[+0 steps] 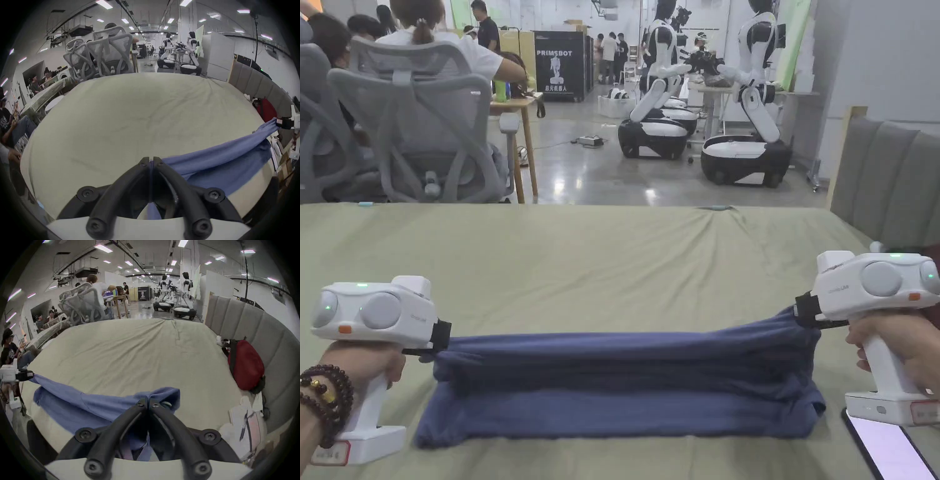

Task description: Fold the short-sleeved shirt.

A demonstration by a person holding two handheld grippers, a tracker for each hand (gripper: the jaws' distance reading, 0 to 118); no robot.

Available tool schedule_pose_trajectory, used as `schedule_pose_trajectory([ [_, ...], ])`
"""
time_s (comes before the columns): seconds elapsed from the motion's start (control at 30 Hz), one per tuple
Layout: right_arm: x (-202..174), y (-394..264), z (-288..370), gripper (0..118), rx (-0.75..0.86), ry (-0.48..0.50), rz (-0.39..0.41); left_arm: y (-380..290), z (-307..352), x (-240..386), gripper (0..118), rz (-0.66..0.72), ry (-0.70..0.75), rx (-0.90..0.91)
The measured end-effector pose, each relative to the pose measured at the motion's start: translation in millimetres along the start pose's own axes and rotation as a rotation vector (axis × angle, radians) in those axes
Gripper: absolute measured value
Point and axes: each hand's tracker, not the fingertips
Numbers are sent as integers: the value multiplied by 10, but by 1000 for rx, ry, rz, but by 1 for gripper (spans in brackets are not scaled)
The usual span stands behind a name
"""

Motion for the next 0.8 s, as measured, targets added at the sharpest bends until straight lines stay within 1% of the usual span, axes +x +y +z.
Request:
schedule_pose_trajectory([
  [0.13,-46,-501,178,0,-13,21,7,-416,122,12,1,-2,-10,-47],
  [0.17,-156,-677,323,0,-14,17,17,-505,141,9,1,3,-17,-62],
  [0.2,-179,-806,357,0,-27,18,25,-589,155,11,1,5,-18,-71],
  [0.27,-221,-1010,395,0,-65,20,45,-735,175,37,1,-35,-15,-87],
  [0.33,-194,-1102,334,0,-102,16,61,-829,125,79,1,-53,5,-107],
  [0.4,-245,-1185,274,0,-144,-29,94,-859,81,139,1,-59,11,-115],
  [0.43,-200,-1161,178,0,-166,-45,106,-867,39,167,1,-66,17,-125],
  [0.47,-230,-1184,135,0,-182,-47,119,-874,-3,194,1,-79,29,-132],
  [0.5,-265,-1208,99,0,-196,-45,124,-855,-52,198,1,-94,42,-138],
  [0.57,-143,-1199,-158,1,-222,-39,122,-847,-115,215,1,-98,56,-143],
  [0.6,-155,-1214,-203,1,-228,-45,125,-840,-133,210,1,-92,58,-144],
  [0.77,-140,-1236,-300,1,-252,-58,126,-839,-71,207,3,-78,52,-147],
  [0.8,-137,-1215,-288,2,-250,-60,127,-835,-53,187,5,-71,46,-145],
])
